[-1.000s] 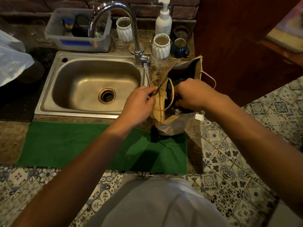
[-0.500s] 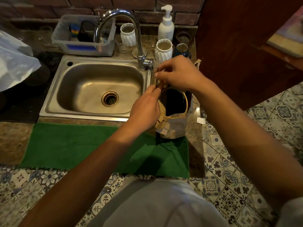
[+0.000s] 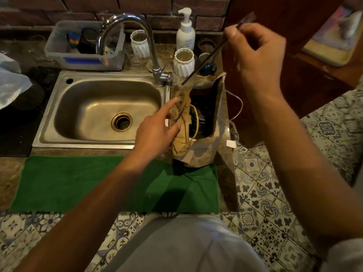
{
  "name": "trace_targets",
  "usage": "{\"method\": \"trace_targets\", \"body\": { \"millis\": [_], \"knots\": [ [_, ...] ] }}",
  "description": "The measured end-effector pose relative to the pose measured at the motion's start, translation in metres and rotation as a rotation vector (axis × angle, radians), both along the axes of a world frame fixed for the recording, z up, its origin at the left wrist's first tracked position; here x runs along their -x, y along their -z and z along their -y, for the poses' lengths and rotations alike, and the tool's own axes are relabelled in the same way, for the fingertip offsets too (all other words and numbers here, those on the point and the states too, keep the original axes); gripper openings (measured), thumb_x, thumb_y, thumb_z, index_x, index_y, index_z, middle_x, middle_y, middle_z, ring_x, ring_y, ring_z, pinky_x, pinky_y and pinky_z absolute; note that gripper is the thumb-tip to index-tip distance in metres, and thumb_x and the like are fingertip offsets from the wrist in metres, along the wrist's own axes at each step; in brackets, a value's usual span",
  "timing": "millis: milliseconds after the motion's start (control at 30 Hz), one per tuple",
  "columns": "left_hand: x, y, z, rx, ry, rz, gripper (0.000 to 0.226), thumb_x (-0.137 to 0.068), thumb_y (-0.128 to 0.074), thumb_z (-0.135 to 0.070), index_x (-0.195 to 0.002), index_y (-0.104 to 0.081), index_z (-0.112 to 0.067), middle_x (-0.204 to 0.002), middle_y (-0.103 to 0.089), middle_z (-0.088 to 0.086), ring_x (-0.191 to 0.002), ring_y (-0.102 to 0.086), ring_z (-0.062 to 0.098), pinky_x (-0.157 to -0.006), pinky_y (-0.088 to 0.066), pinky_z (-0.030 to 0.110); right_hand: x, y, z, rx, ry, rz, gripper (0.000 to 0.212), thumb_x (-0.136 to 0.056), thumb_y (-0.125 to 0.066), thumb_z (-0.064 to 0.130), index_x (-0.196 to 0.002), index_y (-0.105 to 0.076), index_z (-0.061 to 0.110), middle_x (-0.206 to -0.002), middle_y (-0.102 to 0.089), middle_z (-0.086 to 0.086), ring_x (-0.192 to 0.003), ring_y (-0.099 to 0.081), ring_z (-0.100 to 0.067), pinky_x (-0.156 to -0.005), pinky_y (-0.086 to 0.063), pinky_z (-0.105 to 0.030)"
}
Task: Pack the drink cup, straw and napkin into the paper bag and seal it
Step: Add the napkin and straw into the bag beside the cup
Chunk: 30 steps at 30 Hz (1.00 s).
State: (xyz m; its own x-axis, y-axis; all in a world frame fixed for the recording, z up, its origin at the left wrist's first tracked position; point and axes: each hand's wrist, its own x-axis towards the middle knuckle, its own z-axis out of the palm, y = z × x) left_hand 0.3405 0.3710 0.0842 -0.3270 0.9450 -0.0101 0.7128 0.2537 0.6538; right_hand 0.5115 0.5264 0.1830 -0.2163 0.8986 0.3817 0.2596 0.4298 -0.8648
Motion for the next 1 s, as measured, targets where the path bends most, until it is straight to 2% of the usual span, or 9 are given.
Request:
{"method": "trace_targets", "body": {
  "millis": [67,133,267,400,533,633,767,900,1000],
  "knots": [
    [0.001,0.001,-0.002,0.03,-0.025,0.087,0.066,-0.091,-0.067,-0.029,-0.149,-0.039,-0.044,-0.097,-0.077,-0.008,-0.088,-0.072,0.017,-0.084,-0.058,0.043,-0.015,-0.008,0.002,-0.029,-0.024,0.029,0.007,-0.096,-0.064,0.037,-0.095,-0.069,0.033,-0.081,-0.067,0.016,-0.077,-0.063,0.006,-0.07,-0.05,-0.019],
    [0.003,0.001,-0.004,0.034,-0.033,0.112,0.061,-0.092,-0.064,-0.022,-0.148,-0.044,-0.038,-0.083,-0.076,-0.009,-0.085,-0.072,0.016,-0.084,-0.057,0.043,-0.029,-0.01,0.002,-0.046,-0.027,0.045,0.009,-0.096,-0.065,0.037,-0.095,-0.07,0.03,-0.081,-0.067,0.017,-0.077,-0.063,0.005,-0.072,-0.049,-0.02],
    [0.006,0.001,-0.005,0.028,-0.044,0.112,0.058,-0.093,-0.06,-0.015,-0.145,-0.048,-0.037,-0.082,-0.071,-0.005,-0.08,-0.069,0.017,-0.076,-0.057,0.043,-0.047,-0.008,0.0,-0.039,0.007,0.01,0.009,-0.095,-0.068,0.038,-0.089,-0.07,0.031,-0.079,-0.065,0.013,-0.073,-0.061,-0.006,-0.069,-0.049,-0.031],
    [0.001,-0.003,-0.006,0.033,-0.048,0.166,0.057,-0.092,-0.058,-0.011,-0.144,-0.05,-0.034,-0.082,-0.069,-0.004,-0.081,-0.068,0.016,-0.077,-0.058,0.043,-0.041,0.009,0.014,-0.007,-0.107,0.204,0.014,-0.094,-0.068,0.035,-0.099,-0.073,0.023,-0.083,-0.066,0.017,-0.074,-0.062,0.005,-0.069,-0.047,-0.013],
    [-0.002,-0.004,-0.009,0.021,-0.107,0.224,0.054,-0.091,-0.057,-0.011,-0.14,-0.052,-0.035,-0.083,-0.07,0.001,-0.08,-0.068,0.019,-0.076,-0.058,0.046,-0.027,0.037,0.027,0.076,-0.266,0.358,0.017,-0.091,-0.073,0.034,-0.104,-0.076,0.022,-0.085,-0.069,0.018,-0.072,-0.062,0.009,-0.066,-0.046,-0.007],
    [-0.004,-0.006,-0.011,0.01,-0.126,0.233,0.052,-0.092,-0.056,-0.011,-0.138,-0.054,-0.035,-0.085,-0.069,0.003,-0.081,-0.067,0.019,-0.076,-0.057,0.044,-0.021,0.053,0.03,0.072,-0.303,0.451,0.022,-0.088,-0.076,0.034,-0.105,-0.079,0.02,-0.091,-0.075,0.01,-0.08,-0.067,0.003,-0.075,-0.057,-0.022],
    [-0.004,-0.007,-0.012,0.011,-0.151,0.257,0.051,-0.092,-0.056,-0.01,-0.137,-0.054,-0.036,-0.088,-0.07,0.004,-0.08,-0.068,0.021,-0.077,-0.058,0.043,-0.02,0.064,0.03,0.08,-0.321,0.554,0.022,-0.087,-0.077,0.036,-0.104,-0.08,0.023,-0.093,-0.078,0.004,-0.084,-0.07,-0.01,-0.08,-0.059,-0.041],
    [-0.008,-0.009,-0.014,0.012,-0.185,0.31,0.05,-0.093,-0.056,-0.011,-0.136,-0.055,-0.036,-0.088,-0.071,0.005,-0.082,-0.069,0.023,-0.074,-0.059,0.045,-0.022,0.066,0.027,0.101,-0.353,0.604,0.02,-0.086,-0.076,0.04,-0.103,-0.079,0.03,-0.086,-0.076,0.009,-0.081,-0.069,-0.008,-0.08,-0.058,-0.043],
    [-0.01,-0.008,-0.014,0.006,-0.201,0.325,0.049,-0.093,-0.055,-0.011,-0.135,-0.055,-0.036,-0.087,-0.071,0.007,-0.082,-0.069,0.025,-0.075,-0.059,0.046,-0.027,0.064,0.024,0.086,-0.326,0.589,0.02,-0.088,-0.074,0.039,-0.105,-0.079,0.029,-0.086,-0.075,0.01,-0.08,-0.068,-0.006,-0.077,-0.058,-0.04]
  ]
}}
